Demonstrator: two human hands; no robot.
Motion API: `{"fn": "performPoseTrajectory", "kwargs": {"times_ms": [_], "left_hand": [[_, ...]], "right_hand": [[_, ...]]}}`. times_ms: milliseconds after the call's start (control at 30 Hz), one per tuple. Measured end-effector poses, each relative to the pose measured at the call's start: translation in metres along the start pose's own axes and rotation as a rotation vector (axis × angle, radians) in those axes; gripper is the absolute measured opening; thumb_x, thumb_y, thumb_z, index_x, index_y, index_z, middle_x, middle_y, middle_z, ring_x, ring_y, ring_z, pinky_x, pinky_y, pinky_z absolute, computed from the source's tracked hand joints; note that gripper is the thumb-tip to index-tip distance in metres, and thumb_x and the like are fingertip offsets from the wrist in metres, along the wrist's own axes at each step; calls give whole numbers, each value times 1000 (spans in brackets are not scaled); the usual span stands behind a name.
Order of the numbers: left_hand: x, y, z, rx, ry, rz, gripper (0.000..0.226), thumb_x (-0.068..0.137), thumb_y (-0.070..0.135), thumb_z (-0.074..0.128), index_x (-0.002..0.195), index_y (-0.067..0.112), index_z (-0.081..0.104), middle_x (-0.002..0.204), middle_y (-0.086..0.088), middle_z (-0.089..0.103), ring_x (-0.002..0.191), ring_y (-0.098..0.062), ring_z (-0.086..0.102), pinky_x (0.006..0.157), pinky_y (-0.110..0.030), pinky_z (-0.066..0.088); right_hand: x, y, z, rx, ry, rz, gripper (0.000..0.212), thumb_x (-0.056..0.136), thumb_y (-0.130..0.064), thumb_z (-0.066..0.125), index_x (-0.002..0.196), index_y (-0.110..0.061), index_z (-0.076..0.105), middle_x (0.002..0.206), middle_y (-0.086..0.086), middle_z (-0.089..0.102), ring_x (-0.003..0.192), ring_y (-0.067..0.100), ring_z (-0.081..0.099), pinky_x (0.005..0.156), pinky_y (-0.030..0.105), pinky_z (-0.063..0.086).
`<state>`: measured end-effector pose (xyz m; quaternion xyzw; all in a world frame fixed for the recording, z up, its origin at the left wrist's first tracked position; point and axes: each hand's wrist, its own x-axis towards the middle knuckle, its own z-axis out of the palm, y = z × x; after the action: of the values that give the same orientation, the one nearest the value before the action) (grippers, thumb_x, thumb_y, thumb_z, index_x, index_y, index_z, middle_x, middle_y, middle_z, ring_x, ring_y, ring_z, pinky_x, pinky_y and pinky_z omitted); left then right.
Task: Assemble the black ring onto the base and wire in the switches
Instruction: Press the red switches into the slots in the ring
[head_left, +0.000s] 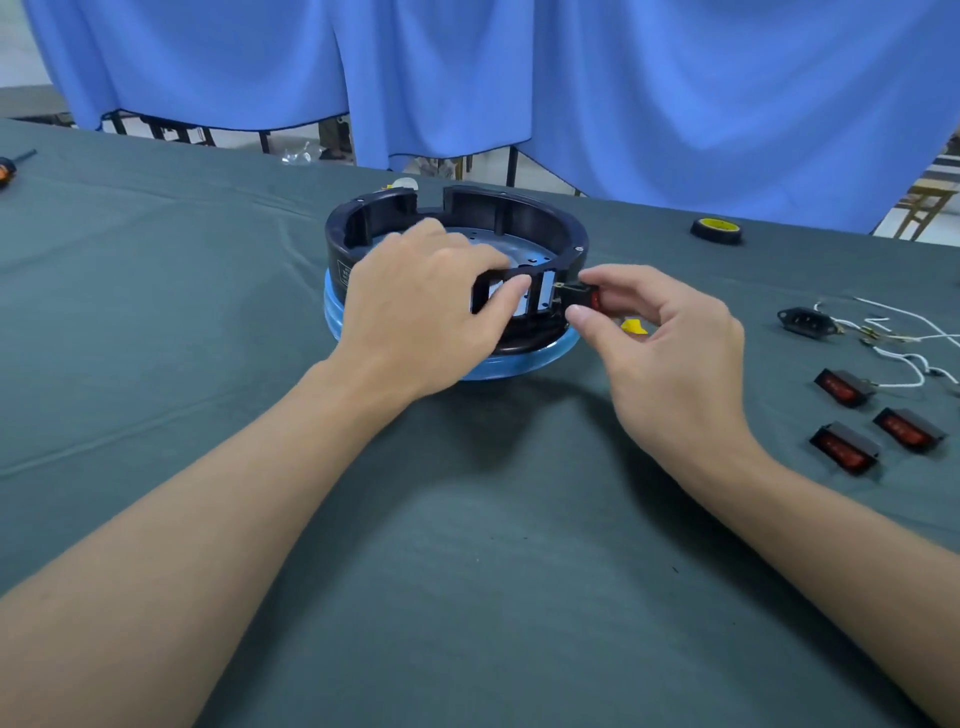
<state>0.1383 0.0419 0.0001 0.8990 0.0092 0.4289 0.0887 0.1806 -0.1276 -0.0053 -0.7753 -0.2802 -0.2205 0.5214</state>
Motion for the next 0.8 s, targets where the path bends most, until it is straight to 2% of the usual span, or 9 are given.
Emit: {"fn": "performPoseTrajectory", "kwargs": {"times_ms": [100, 167, 233, 367, 567, 633, 800], "left_hand": [[0, -7, -3, 10, -53, 5, 43, 92, 52, 44, 97, 23, 76, 76, -1, 70, 79, -26, 59, 70, -31, 35], [0, -5, -3, 48, -56, -22, 46, 93, 54, 40, 89, 23, 73, 68, 1, 67, 66, -23, 54, 58, -30, 34], [-1, -1, -4, 73, -39, -36, 45, 93, 53, 42, 82, 21, 71, 62, 2, 63, 60, -20, 46, 50, -29, 24], [-1, 3, -3, 94, -27, -34, 42, 93, 52, 45, 81, 21, 71, 64, 1, 65, 63, -25, 56, 53, -29, 22], [-1, 8, -2, 97, -10, -47, 44, 92, 52, 44, 76, 21, 69, 60, 2, 62, 59, -25, 51, 53, -31, 18], [-1, 9, 0, 89, -3, -59, 43, 92, 52, 44, 76, 21, 70, 60, 2, 62, 59, -26, 51, 57, -30, 19], [-1, 11, 1, 65, 26, -76, 44, 90, 52, 45, 79, 21, 74, 61, -1, 65, 60, -27, 54, 61, -30, 23]], "right_hand": [[0, 0, 2, 12, -12, 4, 19, 80, -18, 76, 94, -29, 71, 72, -29, 62, 69, -15, 59, 68, -1, 39], [2, -1, 4, 1, -11, -20, 19, 79, -16, 77, 96, -24, 72, 73, -26, 62, 69, -12, 60, 68, 0, 40], [3, -1, 6, -20, -6, -50, 19, 78, -15, 78, 96, -20, 72, 73, -24, 62, 70, -7, 60, 69, 2, 43], [5, 2, 6, -50, 4, -77, 19, 77, -14, 78, 94, -17, 70, 71, -13, 63, 69, 3, 61, 69, 9, 49], [9, 5, 6, -63, 0, -112, 18, 76, -14, 79, 93, -14, 73, 70, -8, 65, 71, 7, 63, 70, 10, 49], [8, 5, 6, -75, -2, -150, 17, 77, -13, 78, 94, -13, 74, 71, -7, 68, 71, 9, 64, 71, 15, 51], [9, 6, 3, -199, -19, -285, 15, 80, -13, 72, 93, -6, 75, 75, 8, 73, 65, 21, 67, 68, 40, 55]]}}
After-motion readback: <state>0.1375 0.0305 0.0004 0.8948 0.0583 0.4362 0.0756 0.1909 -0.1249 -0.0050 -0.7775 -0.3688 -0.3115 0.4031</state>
